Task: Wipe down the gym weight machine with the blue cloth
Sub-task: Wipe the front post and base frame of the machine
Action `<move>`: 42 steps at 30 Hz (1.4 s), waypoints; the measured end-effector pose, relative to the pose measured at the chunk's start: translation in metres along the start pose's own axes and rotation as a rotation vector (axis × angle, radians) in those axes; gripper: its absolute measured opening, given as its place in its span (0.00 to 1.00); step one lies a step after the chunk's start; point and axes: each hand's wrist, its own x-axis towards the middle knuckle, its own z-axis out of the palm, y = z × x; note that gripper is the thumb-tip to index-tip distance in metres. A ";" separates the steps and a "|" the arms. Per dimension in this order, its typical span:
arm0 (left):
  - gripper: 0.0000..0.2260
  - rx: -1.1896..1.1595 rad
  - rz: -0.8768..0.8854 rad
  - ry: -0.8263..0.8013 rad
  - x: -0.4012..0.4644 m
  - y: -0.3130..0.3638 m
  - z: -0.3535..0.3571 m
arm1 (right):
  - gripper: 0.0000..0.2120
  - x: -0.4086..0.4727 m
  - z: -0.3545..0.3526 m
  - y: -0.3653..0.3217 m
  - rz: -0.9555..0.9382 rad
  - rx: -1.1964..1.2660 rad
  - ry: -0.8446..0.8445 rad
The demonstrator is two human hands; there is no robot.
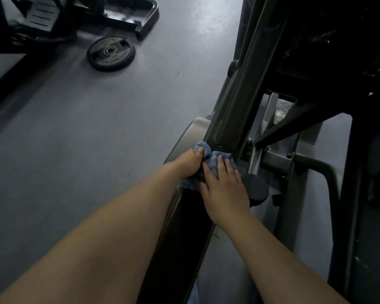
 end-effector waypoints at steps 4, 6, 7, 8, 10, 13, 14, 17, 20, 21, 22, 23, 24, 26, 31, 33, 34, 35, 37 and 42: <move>0.19 -0.033 0.083 0.045 0.019 0.018 -0.004 | 0.26 -0.013 0.018 -0.016 0.098 0.014 0.228; 0.19 -0.049 0.083 0.022 0.031 0.017 -0.003 | 0.27 -0.013 0.027 -0.016 0.062 -0.013 0.231; 0.19 -0.067 0.075 0.002 0.036 0.019 -0.004 | 0.27 -0.009 0.028 -0.015 0.049 -0.039 0.235; 0.19 -0.083 0.067 -0.019 0.044 0.021 -0.006 | 0.27 -0.002 0.024 -0.014 0.046 -0.046 0.267; 0.19 -0.105 0.074 -0.042 0.058 0.030 -0.011 | 0.28 0.012 0.018 -0.011 0.045 -0.073 0.295; 0.19 -0.109 0.119 -0.053 0.081 0.048 -0.020 | 0.34 0.035 0.007 -0.016 0.033 -0.114 0.267; 0.20 -0.105 0.142 -0.052 0.090 0.055 -0.022 | 0.35 0.043 0.003 -0.017 0.019 -0.127 0.271; 0.21 -0.008 0.178 -0.040 0.114 0.084 -0.030 | 0.37 0.066 -0.008 -0.024 -0.001 -0.129 0.268; 0.16 -0.035 0.209 0.012 0.133 0.119 -0.038 | 0.37 0.082 -0.038 -0.035 0.012 -0.343 0.097; 0.15 -0.063 0.228 0.005 0.139 0.128 -0.037 | 0.37 0.089 -0.042 -0.035 -0.012 -0.501 0.052; 0.14 -0.093 0.238 -0.030 0.145 0.136 -0.039 | 0.34 0.095 -0.044 -0.032 -0.084 -0.596 0.051; 0.14 -0.130 0.263 -0.051 0.155 0.142 -0.040 | 0.32 0.099 -0.049 -0.028 -0.102 -0.671 0.040; 0.16 -0.154 0.267 -0.078 0.164 0.149 -0.042 | 0.31 0.105 -0.053 -0.025 -0.124 -0.773 0.061; 0.28 -0.208 0.236 -0.132 0.183 0.152 -0.044 | 0.30 0.113 -0.057 -0.021 -0.161 -0.914 0.095; 0.29 -0.209 0.181 -0.236 0.185 0.126 -0.048 | 0.30 0.115 -0.056 -0.021 -0.214 -0.998 0.098; 0.32 -0.267 0.096 -0.296 0.166 0.110 -0.048 | 0.33 0.104 -0.052 -0.020 -0.247 -0.955 0.071; 0.32 -0.296 0.050 -0.318 0.154 0.101 -0.047 | 0.33 0.097 -0.048 -0.020 -0.229 -0.873 0.076; 0.30 -0.335 0.025 -0.351 0.146 0.090 -0.046 | 0.34 0.090 -0.042 -0.019 -0.201 -0.760 0.101; 0.22 -0.356 -0.004 -0.367 0.128 0.071 -0.044 | 0.37 0.075 -0.029 -0.014 -0.176 -0.535 0.202; 0.25 -0.407 -0.108 -0.499 0.080 0.012 -0.030 | 0.30 0.042 0.001 0.006 -0.225 -0.280 0.309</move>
